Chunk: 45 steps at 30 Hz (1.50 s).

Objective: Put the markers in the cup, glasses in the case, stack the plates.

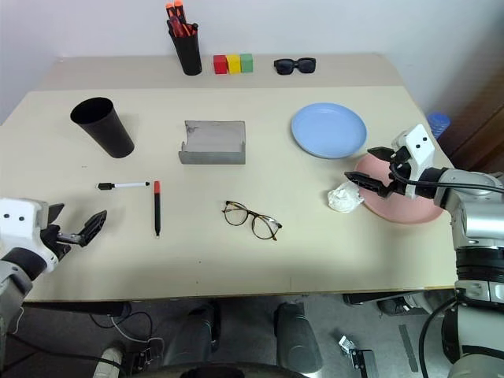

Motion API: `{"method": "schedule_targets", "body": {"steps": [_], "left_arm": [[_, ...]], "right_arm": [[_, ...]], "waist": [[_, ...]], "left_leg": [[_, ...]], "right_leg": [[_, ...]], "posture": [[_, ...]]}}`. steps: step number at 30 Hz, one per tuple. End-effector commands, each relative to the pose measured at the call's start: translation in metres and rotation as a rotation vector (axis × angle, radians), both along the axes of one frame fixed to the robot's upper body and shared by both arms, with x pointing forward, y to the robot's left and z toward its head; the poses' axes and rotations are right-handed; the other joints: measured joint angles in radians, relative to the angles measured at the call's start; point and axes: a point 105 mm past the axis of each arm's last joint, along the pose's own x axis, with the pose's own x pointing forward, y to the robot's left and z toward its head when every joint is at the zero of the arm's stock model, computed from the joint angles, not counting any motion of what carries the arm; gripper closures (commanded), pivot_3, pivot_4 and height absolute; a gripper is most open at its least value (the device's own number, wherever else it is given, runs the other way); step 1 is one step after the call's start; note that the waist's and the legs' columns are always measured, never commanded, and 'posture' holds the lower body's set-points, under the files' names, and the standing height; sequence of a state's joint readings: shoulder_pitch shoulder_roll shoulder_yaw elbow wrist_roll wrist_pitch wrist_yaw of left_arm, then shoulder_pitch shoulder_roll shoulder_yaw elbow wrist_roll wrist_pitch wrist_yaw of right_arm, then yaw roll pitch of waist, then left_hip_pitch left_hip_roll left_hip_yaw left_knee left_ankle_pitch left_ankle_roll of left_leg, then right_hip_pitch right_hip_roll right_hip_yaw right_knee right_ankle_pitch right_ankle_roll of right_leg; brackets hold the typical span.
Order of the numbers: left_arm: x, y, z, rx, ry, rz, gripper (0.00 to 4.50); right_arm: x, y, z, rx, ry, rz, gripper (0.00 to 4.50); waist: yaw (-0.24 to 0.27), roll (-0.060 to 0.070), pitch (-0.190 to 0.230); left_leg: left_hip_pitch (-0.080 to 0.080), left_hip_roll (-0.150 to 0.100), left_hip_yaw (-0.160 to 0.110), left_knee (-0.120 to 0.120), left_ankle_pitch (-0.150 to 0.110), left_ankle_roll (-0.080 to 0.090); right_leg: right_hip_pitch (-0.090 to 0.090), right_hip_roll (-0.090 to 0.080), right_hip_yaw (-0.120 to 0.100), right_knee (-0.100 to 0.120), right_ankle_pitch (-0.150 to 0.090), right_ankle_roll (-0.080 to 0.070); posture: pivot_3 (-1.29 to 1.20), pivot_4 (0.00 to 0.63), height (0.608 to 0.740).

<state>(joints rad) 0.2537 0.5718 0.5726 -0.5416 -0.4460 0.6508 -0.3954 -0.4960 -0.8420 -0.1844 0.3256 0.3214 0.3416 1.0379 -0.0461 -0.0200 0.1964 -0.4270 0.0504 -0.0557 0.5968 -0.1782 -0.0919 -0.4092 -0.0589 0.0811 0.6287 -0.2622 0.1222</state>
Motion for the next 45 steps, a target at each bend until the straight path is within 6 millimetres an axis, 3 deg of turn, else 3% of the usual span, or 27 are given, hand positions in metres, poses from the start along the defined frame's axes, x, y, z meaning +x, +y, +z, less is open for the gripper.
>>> {"method": "schedule_targets", "body": {"steps": [1, 7, 12, 20, 23, 28, 33, 45], "left_arm": [[0.0, 0.004, 0.015, 0.036, -0.039, 0.008, 0.01], [0.006, -0.003, 0.023, 0.042, -0.053, -0.005, 0.01], [0.016, -0.014, 0.019, 0.046, -0.027, -0.004, 0.01], [0.035, -0.035, 0.016, 0.005, 0.009, -0.003, 0.01], [0.042, -0.051, 0.013, -0.039, 0.045, -0.029, 0.01], [0.05, -0.086, 0.008, -0.1, 0.133, -0.116, 0.01], [0.054, -0.089, -0.011, -0.113, 0.316, -0.019, 0.01], [0.052, -0.098, -0.039, -0.223, 0.482, 0.079, 0.01]], "right_arm": [[0.008, 0.003, 0.02, 0.014, -0.079, 0.008, 0.0], [0.013, 0.018, 0.022, 0.018, -0.104, 0.058, 0.0], [0.006, 0.046, 0.026, 0.027, -0.125, 0.148, 0.0], [-0.016, 0.12, 0.02, 0.071, -0.119, 0.363, 0.0], [-0.029, 0.152, 0.013, 0.087, -0.105, 0.453, 0.0], [-0.05, 0.186, -0.007, 0.065, -0.087, 0.529, 0.0], [-0.06, 0.194, -0.017, 0.075, -0.069, 0.529, 0.0], [-0.06, 0.199, -0.023, 0.059, -0.067, 0.546, 0.0]], "waist": [[-0.001, 0.0, 0.0], [0.001, 0.0, 0.0], [0.002, 0.0, 0.0], [0.001, 0.0, 0.0], [0.002, 0.0, 0.0], [0.008, -0.001, -0.001], [0.004, -0.001, -0.001], [0.001, -0.001, -0.002]], "left_leg": [[0.0, 0.0, 0.0, 0.0, 0.0, 0.0], [0.0, 0.0, 0.0, 0.0, 0.0, 0.0], [0.0, 0.0, 0.0, 0.0, 0.0, 0.0], [0.0, 0.0, -0.002, 0.0, 0.0, 0.0], [0.0, 0.0, -0.002, 0.001, 0.0, 0.0], [0.0, 0.0, -0.003, 0.001, 0.0, 0.0], [0.0, 0.0, -0.004, 0.002, 0.0, 0.0], [0.002, 0.0, -0.005, 0.002, 0.0, 0.0]], "right_leg": [[0.0, 0.0, 0.0, 0.0, 0.0, 0.0], [0.0, 0.0, 0.0, 0.0, 0.0, 0.0], [0.0, 0.0, 0.0, 0.001, 0.0, 0.0], [0.001, 0.002, 0.0, 0.002, 0.0, 0.001], [0.001, 0.002, 0.0, 0.003, 0.0, 0.001], [0.002, 0.002, -0.001, 0.003, 0.0, 0.002], [0.003, 0.002, -0.001, 0.003, 0.0, 0.002], [0.004, 0.003, -0.001, 0.004, 0.0, 0.002]], "posture": [[0.0, 0.15, 0.74], [0.0, 0.15, 0.74], [0.0, 0.15, 0.74], [0.0, 0.15, 0.74], [0.0, 0.15, 0.74], [0.0, 0.15, 0.74], [0.0, 0.15, 0.74], [0.0, 0.15, 0.74]]}}
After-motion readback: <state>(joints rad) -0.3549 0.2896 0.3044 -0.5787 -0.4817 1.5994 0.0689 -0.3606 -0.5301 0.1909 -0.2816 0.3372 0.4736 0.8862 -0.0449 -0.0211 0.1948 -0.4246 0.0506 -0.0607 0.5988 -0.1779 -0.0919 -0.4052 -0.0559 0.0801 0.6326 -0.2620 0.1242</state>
